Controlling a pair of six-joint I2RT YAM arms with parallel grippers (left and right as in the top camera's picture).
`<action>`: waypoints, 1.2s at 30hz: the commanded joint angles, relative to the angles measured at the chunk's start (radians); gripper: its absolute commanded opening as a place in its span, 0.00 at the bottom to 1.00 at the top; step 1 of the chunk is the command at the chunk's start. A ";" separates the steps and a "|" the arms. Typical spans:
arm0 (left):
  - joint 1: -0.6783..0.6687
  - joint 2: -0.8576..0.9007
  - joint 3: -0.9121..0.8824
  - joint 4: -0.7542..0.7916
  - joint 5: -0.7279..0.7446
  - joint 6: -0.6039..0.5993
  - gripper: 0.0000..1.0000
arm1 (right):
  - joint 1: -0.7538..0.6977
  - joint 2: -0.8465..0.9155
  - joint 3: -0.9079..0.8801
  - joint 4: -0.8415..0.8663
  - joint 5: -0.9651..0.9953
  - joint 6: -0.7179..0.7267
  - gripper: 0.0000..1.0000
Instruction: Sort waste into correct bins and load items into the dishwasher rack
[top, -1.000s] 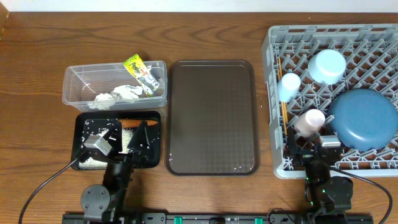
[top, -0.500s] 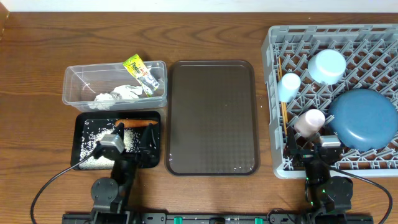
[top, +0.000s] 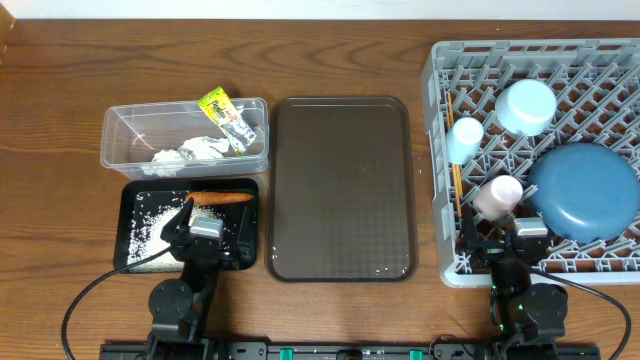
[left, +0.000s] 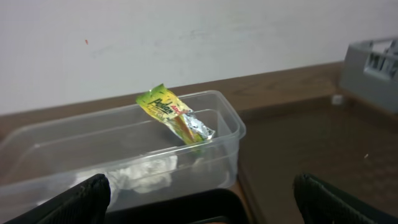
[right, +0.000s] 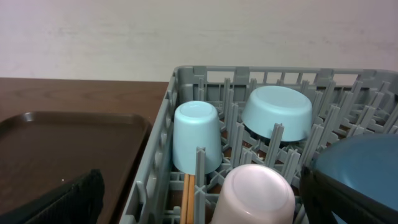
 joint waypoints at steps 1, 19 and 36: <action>0.005 -0.009 -0.009 -0.047 -0.012 0.103 0.96 | -0.001 -0.007 -0.003 -0.002 -0.003 0.018 0.99; 0.005 -0.009 -0.009 -0.052 -0.074 0.008 0.96 | -0.001 -0.007 -0.003 -0.002 -0.003 0.018 0.99; 0.057 -0.009 -0.009 -0.052 -0.070 0.008 0.96 | -0.001 -0.007 -0.003 -0.002 -0.003 0.018 0.99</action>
